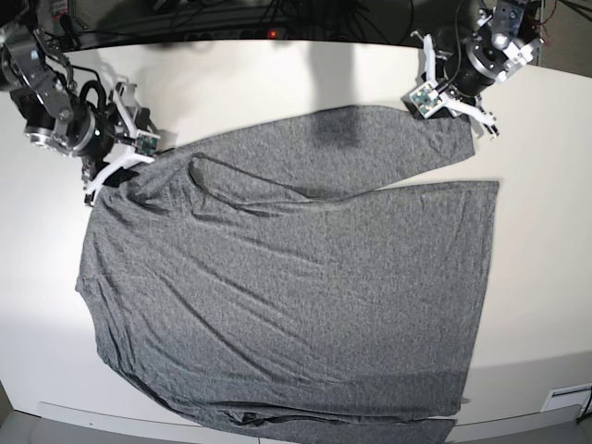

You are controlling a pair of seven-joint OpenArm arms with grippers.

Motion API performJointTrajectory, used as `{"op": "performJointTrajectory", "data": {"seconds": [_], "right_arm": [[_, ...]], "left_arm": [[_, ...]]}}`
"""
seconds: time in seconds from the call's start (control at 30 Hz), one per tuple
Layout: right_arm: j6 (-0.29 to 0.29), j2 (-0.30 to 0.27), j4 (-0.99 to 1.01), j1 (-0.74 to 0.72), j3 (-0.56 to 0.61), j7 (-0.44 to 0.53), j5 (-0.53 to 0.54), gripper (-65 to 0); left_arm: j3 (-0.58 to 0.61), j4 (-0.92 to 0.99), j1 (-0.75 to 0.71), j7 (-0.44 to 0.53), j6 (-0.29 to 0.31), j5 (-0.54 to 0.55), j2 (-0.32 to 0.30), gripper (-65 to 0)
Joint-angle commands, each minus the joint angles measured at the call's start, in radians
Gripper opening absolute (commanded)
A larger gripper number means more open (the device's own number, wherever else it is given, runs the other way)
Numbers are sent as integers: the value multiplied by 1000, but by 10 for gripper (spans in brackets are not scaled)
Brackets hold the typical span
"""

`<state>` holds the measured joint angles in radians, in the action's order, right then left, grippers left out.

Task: Fold the T-shirt properly
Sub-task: 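Move the left gripper to the shirt's shoulder edge and grasp it, then move the right gripper to the opposite shoulder edge and grasp it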

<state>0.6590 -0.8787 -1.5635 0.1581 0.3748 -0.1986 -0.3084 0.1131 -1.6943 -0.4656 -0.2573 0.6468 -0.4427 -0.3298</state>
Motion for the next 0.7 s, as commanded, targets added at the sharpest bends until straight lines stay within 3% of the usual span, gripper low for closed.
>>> {"op": "performJointTrajectory", "data": {"seconds": [0.0,0.2,0.3,0.47,0.6,0.67], "right_arm": [[0,-19,12,-29,22,-11,-6,-346],[5,-19,114,-185,185,-13,-6,-346],[39,-19,141,-251,260,-24,-6,-346],[39,-19,142,-325,329,-50,5,-352],[39,-33,142,-347,331,-53,36,-469],[39,-53,142,-349,331,-68,56,-494]], "left_arm": [[1,29,-33,-169,51,-69,-11,-650],[1,29,-33,-169,51,-69,-11,-650],[1,29,-33,-169,51,-69,-11,-650],[1,29,-33,-170,51,-69,-11,-650],[1,29,-33,-189,51,-69,-11,-650],[1,29,-33,-196,51,-69,-12,-650]]}}
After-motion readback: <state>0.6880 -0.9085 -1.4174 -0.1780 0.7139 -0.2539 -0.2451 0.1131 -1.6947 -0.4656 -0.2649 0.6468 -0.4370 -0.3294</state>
